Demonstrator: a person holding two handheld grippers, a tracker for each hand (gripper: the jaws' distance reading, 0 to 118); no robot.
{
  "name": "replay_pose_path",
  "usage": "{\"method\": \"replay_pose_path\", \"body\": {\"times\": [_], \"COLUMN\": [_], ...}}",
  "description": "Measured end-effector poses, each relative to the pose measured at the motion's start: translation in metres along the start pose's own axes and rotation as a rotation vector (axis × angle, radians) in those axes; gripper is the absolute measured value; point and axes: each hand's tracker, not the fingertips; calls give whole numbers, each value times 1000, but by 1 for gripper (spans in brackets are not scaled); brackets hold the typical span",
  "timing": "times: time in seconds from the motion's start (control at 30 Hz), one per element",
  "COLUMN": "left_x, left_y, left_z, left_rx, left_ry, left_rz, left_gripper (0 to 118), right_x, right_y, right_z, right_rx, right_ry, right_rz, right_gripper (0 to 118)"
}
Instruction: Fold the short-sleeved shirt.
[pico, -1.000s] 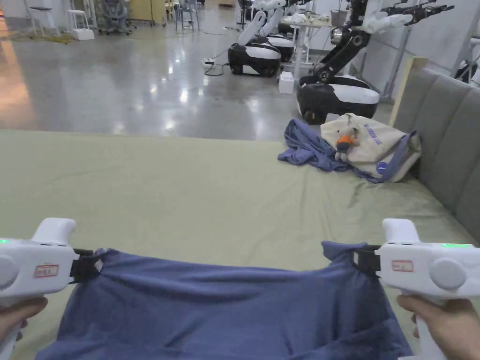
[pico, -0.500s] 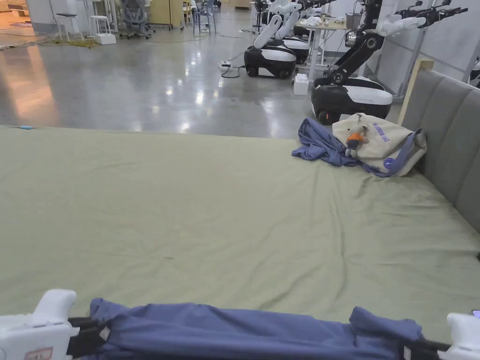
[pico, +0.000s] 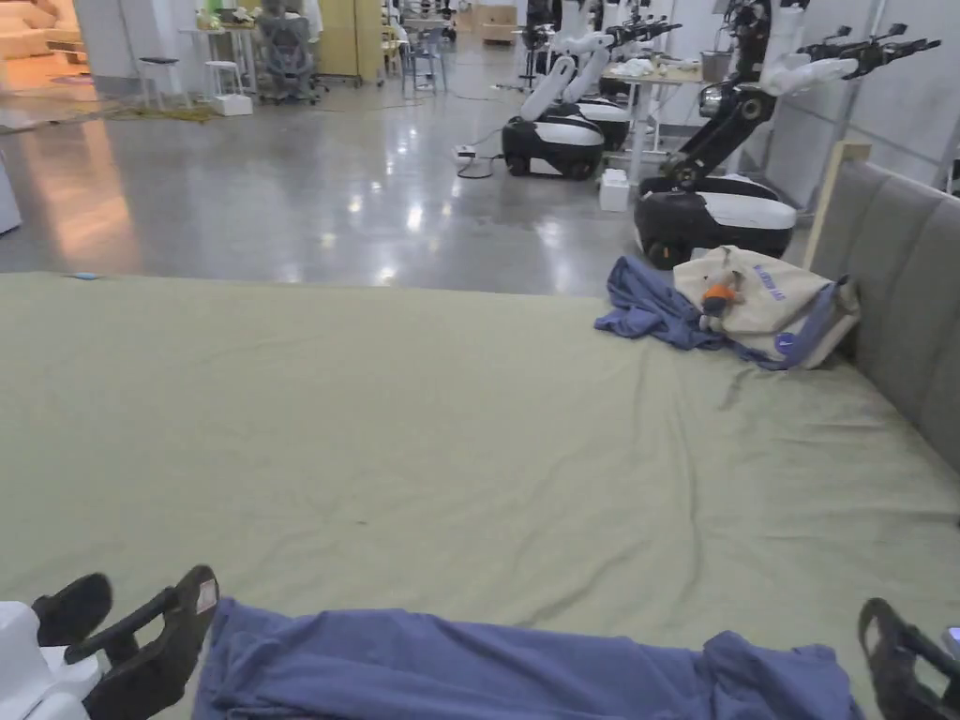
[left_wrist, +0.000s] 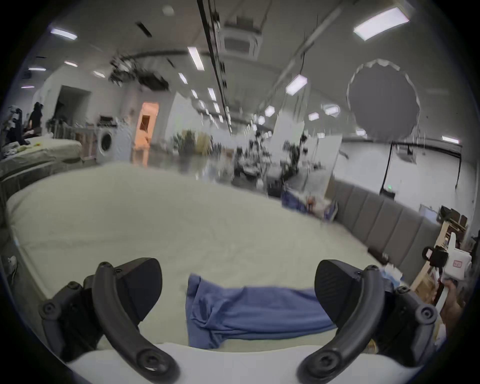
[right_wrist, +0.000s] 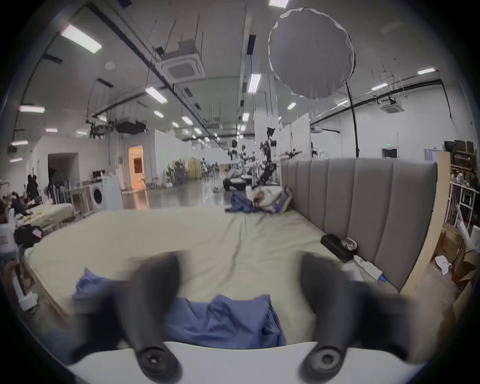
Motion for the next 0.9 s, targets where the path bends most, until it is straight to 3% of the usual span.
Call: {"method": "replay_pose_path", "body": {"times": [0.03,0.07,0.13,0.2,0.23,0.27,0.3,0.33,0.37,0.4,0.47,0.53,0.7,0.8,0.9], "left_x": [11,21,10,-4,-14,-27,-42,-56,-73,-89,-113,-129,-149,-149,-140], "left_y": [1,2,-1,-6,-10,-15,-19,-27,-52,-64,-79,-89,-106,-117,-119], "left_z": [4,6,3,5,-6,-23,-46,-71,-97,-121,-140,-156,-194,-212,-227], "left_rx": [29,24,-36,-83,-138,-217,-341,-474,-487,-631,-651,-624,-716,-743,-772], "left_ry": [41,106,-11,29,34,47,32,12,-151,-192,-155,-71,-253,-385,-426], "left_rz": [-52,-100,-1,54,68,107,167,231,421,462,595,630,800,873,857], "left_gripper": [0,0,0,0,17,96,118,118,118,118,118,118,118,118,114], "right_x": [-5,-11,-9,-11,-12,-13,-14,-14,-15,-16,-19,-23,-31,-14,-24], "right_y": [2,4,12,6,6,6,5,5,4,2,0,-2,-5,-16,-11], "right_z": [2,3,-4,-5,-6,-7,-7,-6,-6,-8,-8,-8,-16,-28,-29], "right_rx": [28,79,-6,8,-15,-23,-22,-24,-35,-42,-52,-64,-102,-98,-106], "right_ry": [-33,-85,24,27,44,43,47,57,68,74,91,92,92,94,106], "right_rz": [27,79,57,31,45,48,42,35,37,47,61,65,60,65,71], "right_gripper": [2,2,2,2,2,2,2,2,2,2,2,2,2,2,2]}}
